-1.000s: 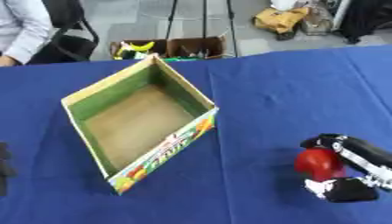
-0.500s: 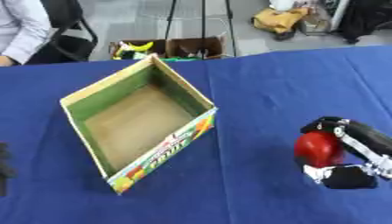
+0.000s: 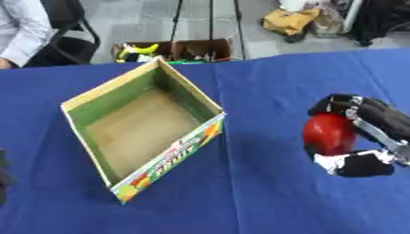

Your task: Pick up objects on the table and place them in the box.

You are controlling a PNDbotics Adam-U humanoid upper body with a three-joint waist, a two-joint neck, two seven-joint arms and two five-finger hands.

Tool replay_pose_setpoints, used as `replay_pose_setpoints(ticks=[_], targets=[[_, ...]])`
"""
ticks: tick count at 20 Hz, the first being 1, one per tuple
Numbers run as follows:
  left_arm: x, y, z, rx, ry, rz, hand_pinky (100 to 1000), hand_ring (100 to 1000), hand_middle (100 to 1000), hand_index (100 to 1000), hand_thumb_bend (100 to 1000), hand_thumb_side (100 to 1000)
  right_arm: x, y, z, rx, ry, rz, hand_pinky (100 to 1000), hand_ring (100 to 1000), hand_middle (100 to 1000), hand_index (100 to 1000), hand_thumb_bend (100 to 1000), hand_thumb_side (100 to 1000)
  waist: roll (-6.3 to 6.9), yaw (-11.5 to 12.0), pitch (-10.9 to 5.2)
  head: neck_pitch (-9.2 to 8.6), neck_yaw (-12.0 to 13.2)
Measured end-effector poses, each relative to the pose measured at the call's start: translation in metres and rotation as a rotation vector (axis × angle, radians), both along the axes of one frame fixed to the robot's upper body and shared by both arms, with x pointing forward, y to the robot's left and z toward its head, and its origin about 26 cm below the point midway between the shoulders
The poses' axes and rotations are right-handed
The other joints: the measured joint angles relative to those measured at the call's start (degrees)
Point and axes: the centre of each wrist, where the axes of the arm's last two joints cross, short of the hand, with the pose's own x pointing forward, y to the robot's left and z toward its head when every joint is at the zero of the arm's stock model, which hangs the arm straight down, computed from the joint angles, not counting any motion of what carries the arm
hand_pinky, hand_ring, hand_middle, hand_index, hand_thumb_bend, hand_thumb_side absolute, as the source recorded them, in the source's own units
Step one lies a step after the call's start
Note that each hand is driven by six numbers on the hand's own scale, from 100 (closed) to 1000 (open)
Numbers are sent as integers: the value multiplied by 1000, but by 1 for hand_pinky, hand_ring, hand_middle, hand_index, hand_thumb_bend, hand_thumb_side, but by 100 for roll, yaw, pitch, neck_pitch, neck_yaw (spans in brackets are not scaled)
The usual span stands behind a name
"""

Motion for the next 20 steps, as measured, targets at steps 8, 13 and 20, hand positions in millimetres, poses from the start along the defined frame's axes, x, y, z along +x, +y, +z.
replay_pose_setpoints(ticks=[8, 13, 20], targets=[[-1, -1, -2, 3, 9, -11, 210, 411, 501, 657, 100, 833, 4, 33, 50, -42, -111, 122, 433, 446, 780, 788, 100, 269, -60, 96, -36, 53, -68], [-1, -2, -3, 7, 13, -21, 210, 411, 501, 657, 100, 834, 2, 59, 78, -46, -138, 198, 431, 440, 780, 784, 100, 267, -128, 208, -82, 92, -110], [0, -4, -3, 13, 18, -36, 211, 410, 501, 657, 100, 836, -2, 92, 104, -15, -154, 273, 429, 432, 779, 786, 100, 260, -212, 391, -110, 94, -171]])
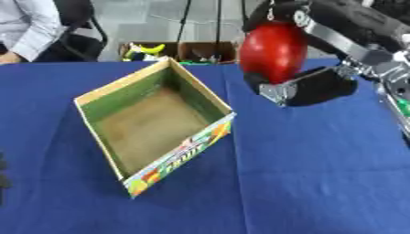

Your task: Pick up objects on the table and place them in the box.

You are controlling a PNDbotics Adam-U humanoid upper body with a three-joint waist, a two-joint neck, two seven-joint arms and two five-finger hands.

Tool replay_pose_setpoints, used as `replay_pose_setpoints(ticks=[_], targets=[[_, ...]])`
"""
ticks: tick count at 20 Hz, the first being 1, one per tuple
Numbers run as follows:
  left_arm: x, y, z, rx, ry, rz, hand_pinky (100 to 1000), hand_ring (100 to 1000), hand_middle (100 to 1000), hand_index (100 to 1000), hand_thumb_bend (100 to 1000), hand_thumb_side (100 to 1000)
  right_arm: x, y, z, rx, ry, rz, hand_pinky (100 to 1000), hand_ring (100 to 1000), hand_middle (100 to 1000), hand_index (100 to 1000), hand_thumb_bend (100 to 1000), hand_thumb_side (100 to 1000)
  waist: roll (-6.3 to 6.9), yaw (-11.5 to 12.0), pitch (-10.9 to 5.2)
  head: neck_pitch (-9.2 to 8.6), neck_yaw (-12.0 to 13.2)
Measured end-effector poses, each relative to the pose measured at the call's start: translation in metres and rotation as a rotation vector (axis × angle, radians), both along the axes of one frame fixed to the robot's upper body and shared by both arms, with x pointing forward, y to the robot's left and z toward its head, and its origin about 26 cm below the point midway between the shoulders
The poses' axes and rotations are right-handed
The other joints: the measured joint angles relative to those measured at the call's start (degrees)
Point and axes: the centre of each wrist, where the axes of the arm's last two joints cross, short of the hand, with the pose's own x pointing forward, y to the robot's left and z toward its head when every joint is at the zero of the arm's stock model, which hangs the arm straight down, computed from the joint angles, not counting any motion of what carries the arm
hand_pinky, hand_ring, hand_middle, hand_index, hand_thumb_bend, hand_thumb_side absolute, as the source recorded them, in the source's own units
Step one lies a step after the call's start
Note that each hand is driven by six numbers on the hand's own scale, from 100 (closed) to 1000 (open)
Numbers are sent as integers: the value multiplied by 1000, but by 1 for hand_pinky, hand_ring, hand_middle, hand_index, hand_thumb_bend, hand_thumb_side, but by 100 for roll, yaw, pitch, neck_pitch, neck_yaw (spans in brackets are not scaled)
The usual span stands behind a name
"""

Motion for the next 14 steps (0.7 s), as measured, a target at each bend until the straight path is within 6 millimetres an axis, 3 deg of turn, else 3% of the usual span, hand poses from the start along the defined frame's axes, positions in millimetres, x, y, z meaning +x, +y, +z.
replay_pose_setpoints(ticks=[6, 14], targets=[[1, -2, -1, 3, 8, -16, 211, 408, 501, 657, 100, 836, 20, 23, 9, 20, 28, 36, 424, 423, 777, 786, 100, 251, -51, 183, -8, -4, -99], [2, -3, 0, 16, 6, -36, 210, 408, 501, 657, 100, 836, 67, 48, 3, 40, 72, 32, 419, 410, 778, 789, 100, 240, -103, 428, 28, -98, -242]])
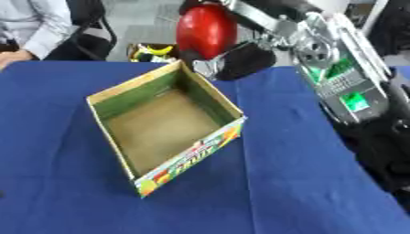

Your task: Pick up objects on the table and place them in the box.

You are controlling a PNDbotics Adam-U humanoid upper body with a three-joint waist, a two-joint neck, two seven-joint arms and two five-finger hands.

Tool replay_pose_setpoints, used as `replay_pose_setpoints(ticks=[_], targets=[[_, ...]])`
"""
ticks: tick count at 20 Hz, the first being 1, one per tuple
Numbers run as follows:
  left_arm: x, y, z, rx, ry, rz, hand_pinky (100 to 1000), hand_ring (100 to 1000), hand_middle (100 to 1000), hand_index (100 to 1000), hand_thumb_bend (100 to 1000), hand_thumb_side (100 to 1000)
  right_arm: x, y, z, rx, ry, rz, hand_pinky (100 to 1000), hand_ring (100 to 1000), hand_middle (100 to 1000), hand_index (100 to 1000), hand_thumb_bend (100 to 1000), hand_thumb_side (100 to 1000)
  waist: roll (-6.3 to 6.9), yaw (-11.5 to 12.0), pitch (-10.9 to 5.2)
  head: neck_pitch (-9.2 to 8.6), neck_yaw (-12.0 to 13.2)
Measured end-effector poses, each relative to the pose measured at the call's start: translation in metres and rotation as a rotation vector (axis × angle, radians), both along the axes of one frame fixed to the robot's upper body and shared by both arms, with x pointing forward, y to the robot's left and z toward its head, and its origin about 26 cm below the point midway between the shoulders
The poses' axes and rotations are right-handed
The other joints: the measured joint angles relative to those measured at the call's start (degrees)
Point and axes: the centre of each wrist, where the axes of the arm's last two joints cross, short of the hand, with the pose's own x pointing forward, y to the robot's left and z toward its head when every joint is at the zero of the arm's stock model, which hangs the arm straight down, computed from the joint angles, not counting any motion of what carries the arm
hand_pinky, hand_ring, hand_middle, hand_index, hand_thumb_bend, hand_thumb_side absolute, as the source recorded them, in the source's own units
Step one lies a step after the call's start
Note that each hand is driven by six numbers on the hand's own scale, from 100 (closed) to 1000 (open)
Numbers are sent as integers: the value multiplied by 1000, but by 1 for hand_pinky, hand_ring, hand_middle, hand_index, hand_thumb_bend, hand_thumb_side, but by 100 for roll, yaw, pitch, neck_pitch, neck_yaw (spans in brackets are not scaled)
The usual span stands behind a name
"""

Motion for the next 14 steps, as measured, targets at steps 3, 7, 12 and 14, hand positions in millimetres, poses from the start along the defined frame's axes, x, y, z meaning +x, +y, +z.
replay_pose_setpoints(ticks=[3, 7, 12, 14], targets=[[1, -1, 1, -1, -6, -7, 210, 408, 501, 657, 100, 837, 16, 7, -7, -1, 19, -10, 419, 409, 779, 789, 100, 241, -11, 90, 44, -23, -55], [2, -3, 2, 0, -10, -19, 211, 409, 501, 657, 100, 839, 36, 15, -19, -18, 47, -27, 414, 405, 773, 788, 100, 246, -54, 204, 94, -60, -114], [3, -4, 5, 1, -16, -25, 210, 409, 502, 658, 100, 841, 56, 18, -39, -55, 84, -50, 410, 398, 772, 786, 100, 240, -95, 365, 197, -121, -161], [3, -4, 5, 2, -17, -26, 210, 409, 502, 658, 100, 839, 64, 19, -47, -62, 99, -62, 410, 398, 773, 786, 100, 238, -95, 405, 231, -136, -186]])
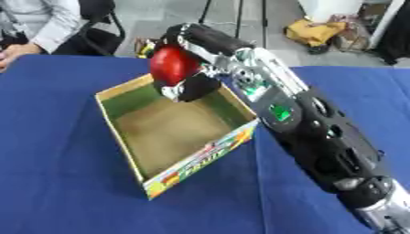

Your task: Pick up objects on the table and place them in the box.

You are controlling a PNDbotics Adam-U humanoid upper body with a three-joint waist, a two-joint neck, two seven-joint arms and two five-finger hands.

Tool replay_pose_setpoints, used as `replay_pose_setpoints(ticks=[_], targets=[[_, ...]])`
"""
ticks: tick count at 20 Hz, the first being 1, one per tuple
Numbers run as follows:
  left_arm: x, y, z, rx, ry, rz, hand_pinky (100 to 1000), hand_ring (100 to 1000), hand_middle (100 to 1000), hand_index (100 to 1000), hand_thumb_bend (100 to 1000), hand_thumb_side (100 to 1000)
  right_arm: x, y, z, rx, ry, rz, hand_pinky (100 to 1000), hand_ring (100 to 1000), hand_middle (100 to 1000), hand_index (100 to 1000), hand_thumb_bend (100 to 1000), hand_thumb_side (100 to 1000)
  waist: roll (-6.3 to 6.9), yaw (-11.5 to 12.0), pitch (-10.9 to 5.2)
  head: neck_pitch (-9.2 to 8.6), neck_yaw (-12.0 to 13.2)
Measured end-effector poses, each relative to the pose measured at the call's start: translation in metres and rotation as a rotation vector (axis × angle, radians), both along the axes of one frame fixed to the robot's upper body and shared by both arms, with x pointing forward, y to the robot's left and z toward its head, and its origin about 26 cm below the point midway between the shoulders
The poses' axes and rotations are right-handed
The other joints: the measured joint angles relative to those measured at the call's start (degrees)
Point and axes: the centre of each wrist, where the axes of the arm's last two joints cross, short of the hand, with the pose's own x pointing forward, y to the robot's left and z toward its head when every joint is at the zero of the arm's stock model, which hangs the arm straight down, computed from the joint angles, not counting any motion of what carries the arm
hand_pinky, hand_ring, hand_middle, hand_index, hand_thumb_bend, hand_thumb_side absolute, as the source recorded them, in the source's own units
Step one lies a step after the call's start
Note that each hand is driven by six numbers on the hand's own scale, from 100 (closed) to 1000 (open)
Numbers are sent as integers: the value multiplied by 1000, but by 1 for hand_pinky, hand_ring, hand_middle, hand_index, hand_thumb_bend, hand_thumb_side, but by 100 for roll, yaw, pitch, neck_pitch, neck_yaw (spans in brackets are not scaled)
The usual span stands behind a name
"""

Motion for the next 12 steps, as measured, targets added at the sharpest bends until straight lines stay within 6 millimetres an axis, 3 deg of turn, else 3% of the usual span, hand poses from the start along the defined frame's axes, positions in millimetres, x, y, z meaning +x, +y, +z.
replay_pose_setpoints(ticks=[12], targets=[[1, -1, 2, 0, -8, -7, 210, 409, 502, 658, 100, 837, 32, 14, -62, -63, 100, -68, 409, 416, 781, 787, 100, 249, 21, 38, 38, -22, -45]])
